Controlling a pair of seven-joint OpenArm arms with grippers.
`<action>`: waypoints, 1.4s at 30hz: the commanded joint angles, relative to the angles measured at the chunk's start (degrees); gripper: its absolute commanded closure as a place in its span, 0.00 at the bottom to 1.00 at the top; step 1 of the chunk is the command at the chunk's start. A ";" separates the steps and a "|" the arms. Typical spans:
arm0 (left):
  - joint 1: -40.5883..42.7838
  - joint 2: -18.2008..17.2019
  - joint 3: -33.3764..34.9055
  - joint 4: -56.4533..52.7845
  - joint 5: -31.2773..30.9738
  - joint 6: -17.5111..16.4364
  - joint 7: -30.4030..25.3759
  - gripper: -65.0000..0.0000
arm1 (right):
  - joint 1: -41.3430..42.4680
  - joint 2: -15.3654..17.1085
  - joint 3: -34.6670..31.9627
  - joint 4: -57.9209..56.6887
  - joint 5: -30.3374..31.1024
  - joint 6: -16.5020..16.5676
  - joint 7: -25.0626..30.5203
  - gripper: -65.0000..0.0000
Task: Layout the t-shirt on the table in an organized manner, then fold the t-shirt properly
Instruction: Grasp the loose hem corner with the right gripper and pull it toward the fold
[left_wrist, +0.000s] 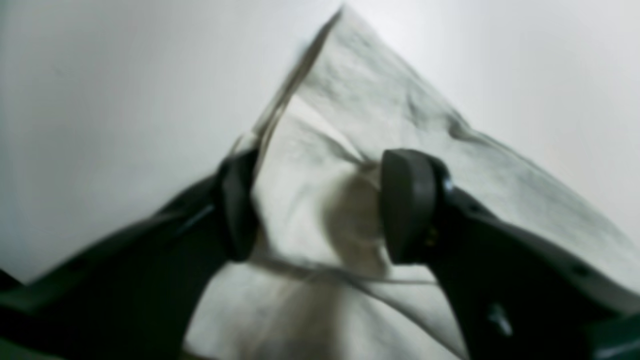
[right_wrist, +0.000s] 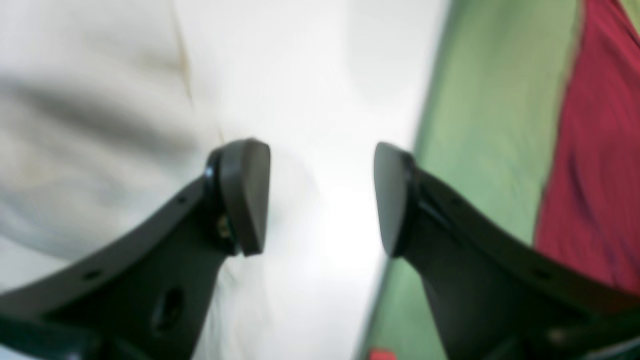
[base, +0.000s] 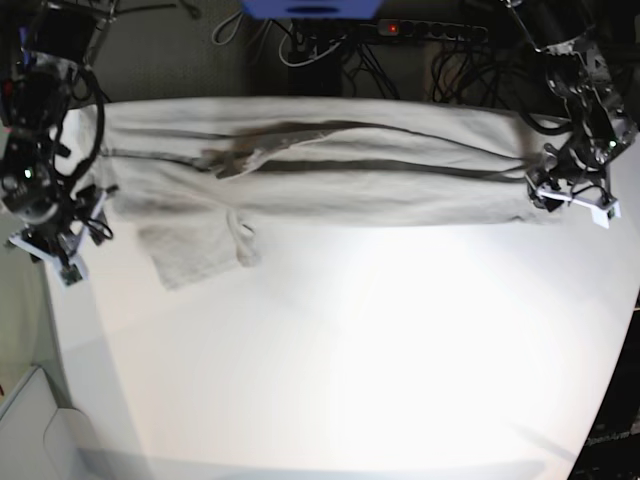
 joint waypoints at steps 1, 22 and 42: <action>0.41 -0.64 -0.24 0.46 0.74 0.57 1.06 0.37 | 3.23 0.91 -1.17 -1.03 0.00 -0.25 -0.26 0.48; 0.15 1.73 -0.32 0.46 1.18 0.57 1.06 0.30 | 25.30 -4.54 -8.47 -40.86 -0.08 -0.25 2.47 0.48; -0.11 1.82 -0.32 0.46 0.91 0.83 0.97 0.30 | 17.30 -7.71 -8.03 -16.15 0.27 -0.25 -6.76 1.00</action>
